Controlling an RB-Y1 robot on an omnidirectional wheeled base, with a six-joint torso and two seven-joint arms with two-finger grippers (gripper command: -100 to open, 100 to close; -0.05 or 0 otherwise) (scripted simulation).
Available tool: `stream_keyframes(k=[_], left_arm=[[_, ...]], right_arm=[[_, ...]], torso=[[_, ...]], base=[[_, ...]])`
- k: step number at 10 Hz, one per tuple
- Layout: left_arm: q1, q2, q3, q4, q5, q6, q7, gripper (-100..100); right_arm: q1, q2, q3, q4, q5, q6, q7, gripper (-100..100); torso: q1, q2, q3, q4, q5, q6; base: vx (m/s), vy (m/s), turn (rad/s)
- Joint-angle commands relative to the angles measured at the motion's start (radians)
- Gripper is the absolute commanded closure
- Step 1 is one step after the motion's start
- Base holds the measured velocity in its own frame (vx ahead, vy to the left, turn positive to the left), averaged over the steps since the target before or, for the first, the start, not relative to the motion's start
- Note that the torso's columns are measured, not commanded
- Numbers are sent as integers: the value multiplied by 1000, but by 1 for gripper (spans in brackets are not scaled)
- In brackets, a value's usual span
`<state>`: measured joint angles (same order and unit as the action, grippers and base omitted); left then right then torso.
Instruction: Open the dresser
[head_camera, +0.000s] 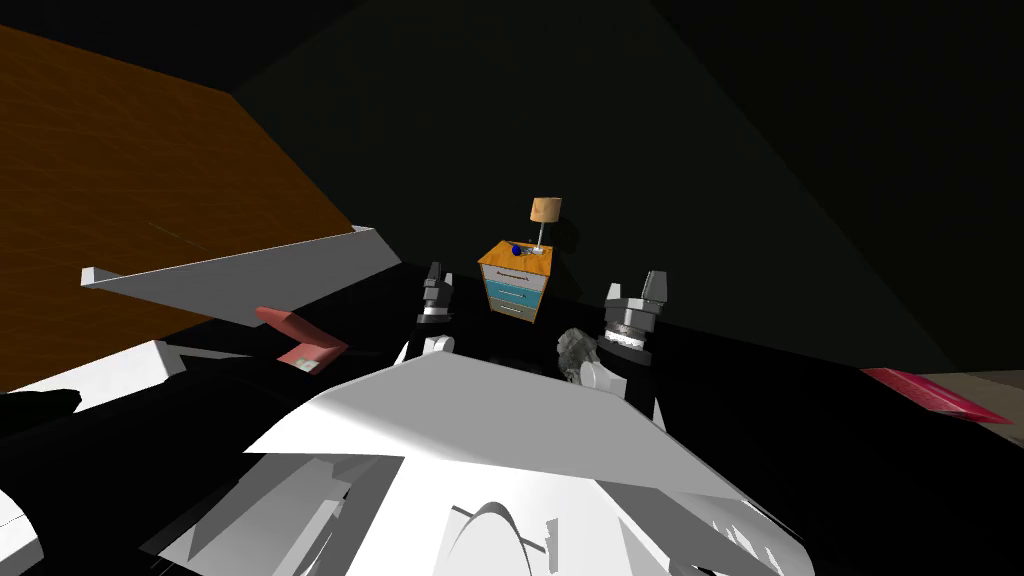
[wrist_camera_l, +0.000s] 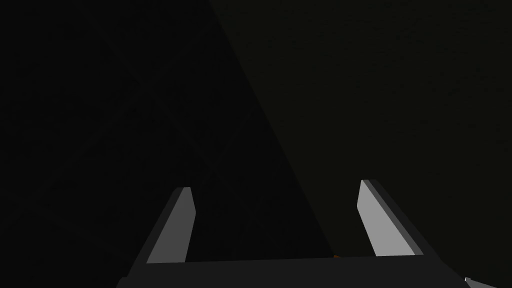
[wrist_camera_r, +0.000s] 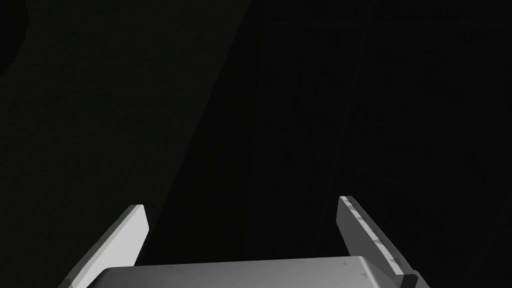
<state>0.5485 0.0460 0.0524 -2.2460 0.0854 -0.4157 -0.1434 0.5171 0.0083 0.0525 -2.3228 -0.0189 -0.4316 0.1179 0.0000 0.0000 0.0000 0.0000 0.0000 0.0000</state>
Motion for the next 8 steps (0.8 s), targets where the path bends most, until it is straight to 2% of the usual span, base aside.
stream_keyframes(k=[1,8], left_arm=[[0,0,0,0,0,0,0,0],[0,0,0,0,0,0,0,0]], right_arm=[[0,0,0,0,0,0,0,0],[0,0,0,0,0,0,0,0]], torso=[[0,40,-82,41,0,0],[0,544,-1087,544,0,0]], base=[[0,0,0],[0,0,0]])
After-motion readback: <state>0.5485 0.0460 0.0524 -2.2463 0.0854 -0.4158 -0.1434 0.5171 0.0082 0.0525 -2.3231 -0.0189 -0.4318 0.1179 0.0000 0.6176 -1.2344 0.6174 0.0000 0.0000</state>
